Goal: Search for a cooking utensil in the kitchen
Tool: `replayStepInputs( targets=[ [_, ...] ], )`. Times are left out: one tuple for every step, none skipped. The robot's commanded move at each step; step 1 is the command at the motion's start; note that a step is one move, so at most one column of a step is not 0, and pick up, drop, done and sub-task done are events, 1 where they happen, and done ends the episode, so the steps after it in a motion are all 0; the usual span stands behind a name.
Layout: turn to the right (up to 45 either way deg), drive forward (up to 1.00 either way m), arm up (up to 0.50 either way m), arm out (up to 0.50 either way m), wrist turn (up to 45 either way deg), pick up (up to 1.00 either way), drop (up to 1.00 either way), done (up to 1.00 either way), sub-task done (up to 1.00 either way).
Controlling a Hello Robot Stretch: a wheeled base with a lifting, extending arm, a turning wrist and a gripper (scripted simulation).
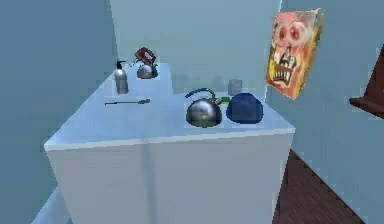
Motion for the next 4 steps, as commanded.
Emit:
replayStepInputs(
  targets=[
    [-3.0,0.0,0.0,0.0,0.0,0.0,0.0,0.0,0.0],
    [0.0,0.4,0.0,0.0,0.0,0.0,0.0,0.0,0.0],
    [9.0,0.0,0.0,0.0,0.0,0.0,0.0,0.0,0.0],
    [0.0,0.0,0.0,0.0,0.0,0.0,0.0,1.0,0.0]
  ],
)
